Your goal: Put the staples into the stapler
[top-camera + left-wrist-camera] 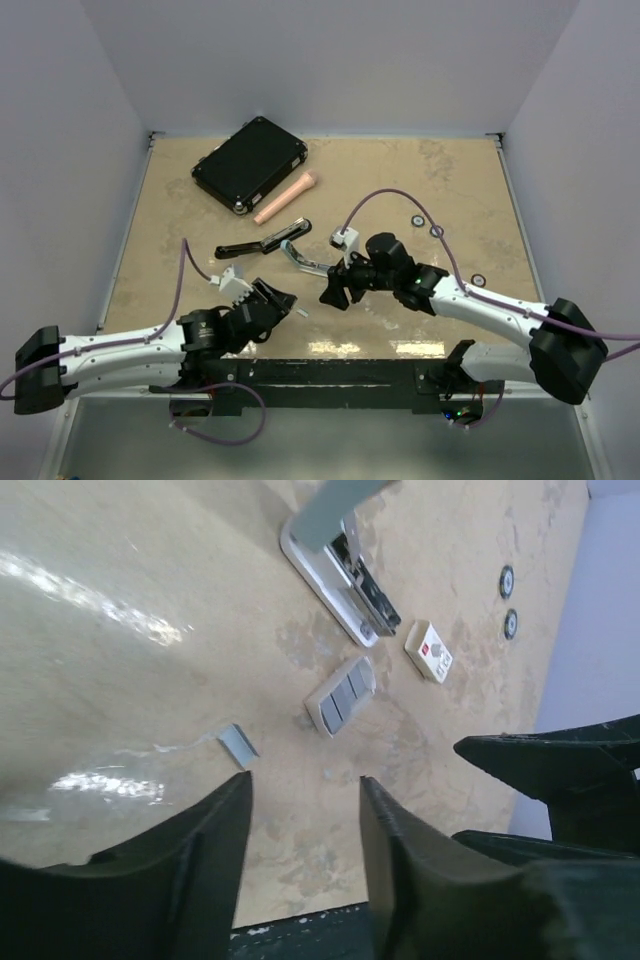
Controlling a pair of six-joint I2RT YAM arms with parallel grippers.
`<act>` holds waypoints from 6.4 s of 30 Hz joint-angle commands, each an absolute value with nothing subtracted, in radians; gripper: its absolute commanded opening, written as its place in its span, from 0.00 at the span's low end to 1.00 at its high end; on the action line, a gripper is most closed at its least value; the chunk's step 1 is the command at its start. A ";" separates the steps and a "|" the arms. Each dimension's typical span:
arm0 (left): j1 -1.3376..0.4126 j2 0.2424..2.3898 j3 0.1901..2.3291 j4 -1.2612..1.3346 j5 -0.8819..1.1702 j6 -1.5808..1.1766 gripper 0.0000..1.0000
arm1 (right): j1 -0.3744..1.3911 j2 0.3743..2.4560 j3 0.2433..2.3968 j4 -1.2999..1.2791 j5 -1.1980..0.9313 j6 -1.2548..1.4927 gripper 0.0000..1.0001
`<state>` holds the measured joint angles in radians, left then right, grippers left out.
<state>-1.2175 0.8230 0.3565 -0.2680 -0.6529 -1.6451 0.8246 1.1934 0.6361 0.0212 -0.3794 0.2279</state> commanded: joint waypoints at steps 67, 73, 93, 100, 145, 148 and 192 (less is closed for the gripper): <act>-0.864 0.775 0.983 -0.391 -0.605 -0.678 0.82 | 1.141 1.857 1.359 -0.597 0.060 0.212 0.12; -0.718 0.753 0.936 -0.328 -0.474 -0.658 0.83 | 1.040 1.636 1.135 -0.352 -0.021 0.198 0.10; -0.634 1.000 0.792 0.247 0.368 -1.063 0.92 | 0.933 0.804 0.630 0.382 -0.011 -0.032 0.11; -0.641 1.057 0.762 0.432 0.491 -1.222 0.91 | 0.933 0.802 0.624 0.445 -0.029 -0.083 0.11; -0.713 1.088 0.739 0.512 0.466 -1.330 0.43 | 0.933 0.802 0.594 0.477 -0.103 -0.110 0.11; -0.713 1.091 0.738 0.512 0.465 -1.328 0.38 | 0.933 0.807 0.597 0.472 -0.107 -0.115 0.12; -1.200 1.868 1.158 -0.169 -0.356 -0.503 0.38 | 0.933 0.414 0.525 0.023 0.469 0.068 0.74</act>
<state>-1.1946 1.8259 1.1049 -0.1665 -0.3195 -0.5552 0.9302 0.4076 0.5320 0.0101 0.4381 0.0654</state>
